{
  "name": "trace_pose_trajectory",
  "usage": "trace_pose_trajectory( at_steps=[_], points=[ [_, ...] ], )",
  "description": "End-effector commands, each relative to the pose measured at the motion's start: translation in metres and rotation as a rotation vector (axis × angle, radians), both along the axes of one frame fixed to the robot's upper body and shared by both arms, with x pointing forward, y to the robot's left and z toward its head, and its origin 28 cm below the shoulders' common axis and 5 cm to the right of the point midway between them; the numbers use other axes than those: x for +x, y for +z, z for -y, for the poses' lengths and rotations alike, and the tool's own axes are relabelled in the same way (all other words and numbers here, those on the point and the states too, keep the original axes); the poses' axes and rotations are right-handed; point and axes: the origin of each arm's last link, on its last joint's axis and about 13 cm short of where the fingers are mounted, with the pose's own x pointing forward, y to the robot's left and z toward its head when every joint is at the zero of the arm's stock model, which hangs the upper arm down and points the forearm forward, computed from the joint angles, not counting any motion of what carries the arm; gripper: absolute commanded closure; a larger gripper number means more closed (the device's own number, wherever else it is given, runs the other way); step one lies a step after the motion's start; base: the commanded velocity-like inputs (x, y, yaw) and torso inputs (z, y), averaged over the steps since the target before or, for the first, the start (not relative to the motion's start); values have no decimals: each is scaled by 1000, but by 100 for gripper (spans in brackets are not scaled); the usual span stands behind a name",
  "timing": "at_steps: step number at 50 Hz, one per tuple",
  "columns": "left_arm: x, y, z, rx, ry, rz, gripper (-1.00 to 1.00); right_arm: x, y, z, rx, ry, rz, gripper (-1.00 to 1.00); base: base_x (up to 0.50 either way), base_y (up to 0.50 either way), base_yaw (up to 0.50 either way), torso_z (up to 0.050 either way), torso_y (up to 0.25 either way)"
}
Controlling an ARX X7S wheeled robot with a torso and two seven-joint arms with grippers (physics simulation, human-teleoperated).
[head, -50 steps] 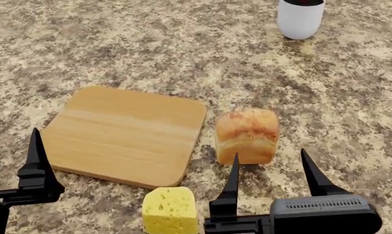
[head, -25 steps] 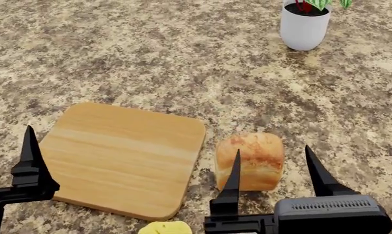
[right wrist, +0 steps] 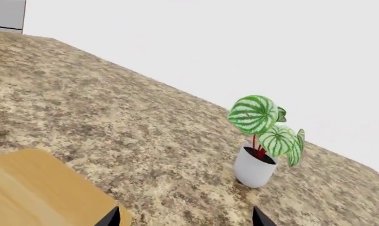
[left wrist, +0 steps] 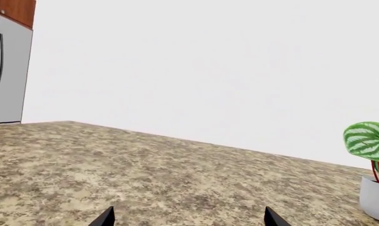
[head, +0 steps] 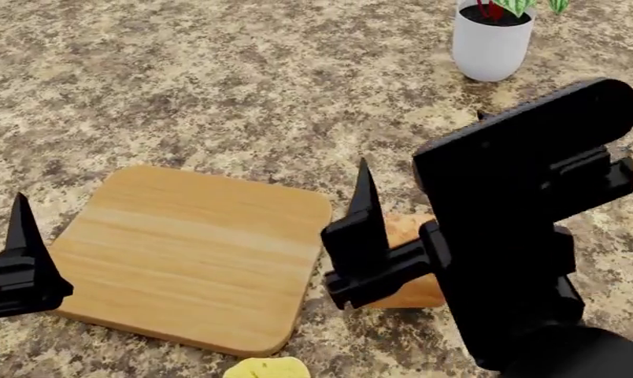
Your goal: Place the bread and cheese on the cutting board.
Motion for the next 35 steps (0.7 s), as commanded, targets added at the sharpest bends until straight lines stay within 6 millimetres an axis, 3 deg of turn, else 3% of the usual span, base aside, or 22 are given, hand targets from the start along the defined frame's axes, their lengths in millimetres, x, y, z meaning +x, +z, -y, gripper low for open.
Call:
trace_pose_trajectory(
  at_steps=[1,11,16,26,35],
  points=[
    [1,-4,0,-6,-2,-4,-100,-19,68,29,-177,82,-143,-100,0,0,0,0,0],
    [7,-11,0,7,12,-21,-100,-8,82,40,-180,127,-297,-100,0,0,0,0,0],
    [8,-11,-2,5,24,-22,-100,10,78,45,-171,167,-489,-100,0,0,0,0,0],
    [34,-17,-2,40,68,-51,-100,43,78,57,-185,254,-572,-100,0,0,0,0,0],
    [54,-27,-10,19,102,-81,-100,85,95,76,-205,284,-641,-100,0,0,0,0,0]
  ],
)
